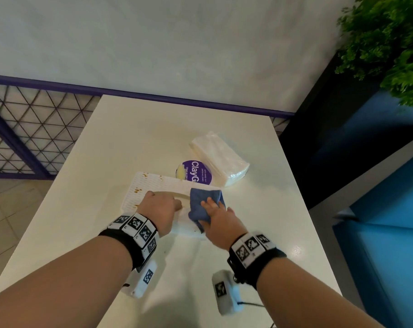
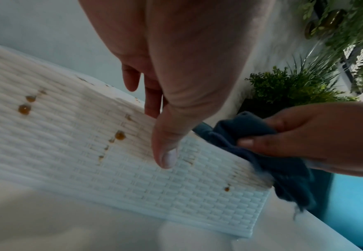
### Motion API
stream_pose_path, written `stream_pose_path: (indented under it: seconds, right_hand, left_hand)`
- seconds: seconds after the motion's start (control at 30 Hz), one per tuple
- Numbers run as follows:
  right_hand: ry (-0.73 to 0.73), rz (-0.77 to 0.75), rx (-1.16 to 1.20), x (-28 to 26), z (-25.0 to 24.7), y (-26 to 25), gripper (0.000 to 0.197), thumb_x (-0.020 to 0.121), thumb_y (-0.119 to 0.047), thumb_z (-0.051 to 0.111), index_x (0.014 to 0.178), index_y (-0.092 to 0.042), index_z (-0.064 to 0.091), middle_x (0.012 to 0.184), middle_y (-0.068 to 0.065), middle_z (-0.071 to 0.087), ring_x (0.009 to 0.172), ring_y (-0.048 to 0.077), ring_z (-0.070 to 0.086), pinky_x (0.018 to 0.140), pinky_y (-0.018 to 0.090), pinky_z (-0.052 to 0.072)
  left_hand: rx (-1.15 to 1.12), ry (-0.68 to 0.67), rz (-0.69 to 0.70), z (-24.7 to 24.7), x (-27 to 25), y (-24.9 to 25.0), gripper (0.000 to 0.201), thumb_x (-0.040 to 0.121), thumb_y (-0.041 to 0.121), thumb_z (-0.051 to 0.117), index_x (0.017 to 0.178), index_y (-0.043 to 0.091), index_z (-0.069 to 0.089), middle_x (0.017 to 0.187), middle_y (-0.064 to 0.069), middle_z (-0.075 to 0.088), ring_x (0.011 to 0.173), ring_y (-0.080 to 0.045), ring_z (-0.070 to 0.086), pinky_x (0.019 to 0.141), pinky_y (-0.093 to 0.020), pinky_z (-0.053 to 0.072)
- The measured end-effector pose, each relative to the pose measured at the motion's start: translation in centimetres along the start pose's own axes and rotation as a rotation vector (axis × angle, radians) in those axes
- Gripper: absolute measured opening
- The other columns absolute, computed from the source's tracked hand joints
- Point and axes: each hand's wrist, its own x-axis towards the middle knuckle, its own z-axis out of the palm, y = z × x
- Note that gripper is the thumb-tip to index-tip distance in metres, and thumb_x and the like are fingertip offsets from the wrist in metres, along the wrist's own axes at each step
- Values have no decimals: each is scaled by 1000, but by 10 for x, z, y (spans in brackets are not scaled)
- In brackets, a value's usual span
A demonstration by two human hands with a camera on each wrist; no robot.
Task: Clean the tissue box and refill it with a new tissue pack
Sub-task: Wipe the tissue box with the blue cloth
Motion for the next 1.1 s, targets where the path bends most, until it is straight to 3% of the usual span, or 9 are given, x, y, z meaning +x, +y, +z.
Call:
stream_pose_path:
  seconds: [0.27,0.4,0.5,0.6,0.77,0.87,0.97,1.03,1.1]
  right_hand:
    - [-57,-30,-81,15,-14,-9,64,98,-29,43,152,-18,11,162,6,4,147,32,11,120,39,16]
    - [-100,-113,-60,-28,-24,-10,51,94,-22,51,143,-30,41,151,4,39,131,26,44,106,31,34]
    - [-78,51,211,-45,-43,6,36,85,-13,59,120,-18,65,109,12,66,94,21,61,85,32,49]
    - [179,261,568,-55,-56,39,17,79,-6,59,92,-5,70,78,15,69,66,23,62,63,32,53]
    - [471,338,729,-64,-68,73,9,85,-15,62,83,-7,66,67,9,62,62,21,57,56,26,44]
    - [507,300,712,-61,-69,67,6,86,-15,60,83,-12,64,63,5,63,62,22,60,55,24,45]
    - [470,191,725,-58,-65,41,9,89,-17,54,91,-19,63,60,2,60,51,16,57,43,18,40]
    - [385,23,576,-54,-49,18,19,91,-23,47,98,-14,62,75,7,62,66,18,57,54,18,43]
    - [167,-153,223,-48,-15,-3,50,89,-39,28,116,-6,55,118,14,57,114,25,46,91,29,39]
  left_hand:
    - [-22,9,-1,3,-3,-1,45,80,18,59,121,35,55,108,6,56,107,-20,56,93,-33,30]
    - [-17,8,29,2,-4,-1,41,83,22,59,121,36,53,111,8,58,110,-19,55,95,-33,29]
    - [1,7,98,-2,-1,0,47,81,18,62,123,35,52,112,10,58,111,-16,54,96,-31,26]
    - [96,-14,189,-8,2,-7,57,86,9,51,134,37,43,130,12,53,123,-14,47,106,-32,17]
    - [61,38,185,-14,-8,4,69,85,6,42,147,32,28,155,12,27,143,-7,22,114,-37,10]
    - [-74,54,145,-15,-20,27,47,87,45,47,132,30,49,139,12,48,128,-12,41,105,-43,16]
    - [-9,-67,125,-11,-26,32,82,66,76,56,132,30,48,138,9,45,129,-15,39,107,-51,11]
    - [-19,-80,86,-5,-25,29,86,61,77,61,134,33,47,143,6,39,131,-15,37,106,-51,11]
    - [-27,-74,99,0,-22,27,79,57,78,62,125,38,54,136,6,43,127,-14,42,97,-48,18]
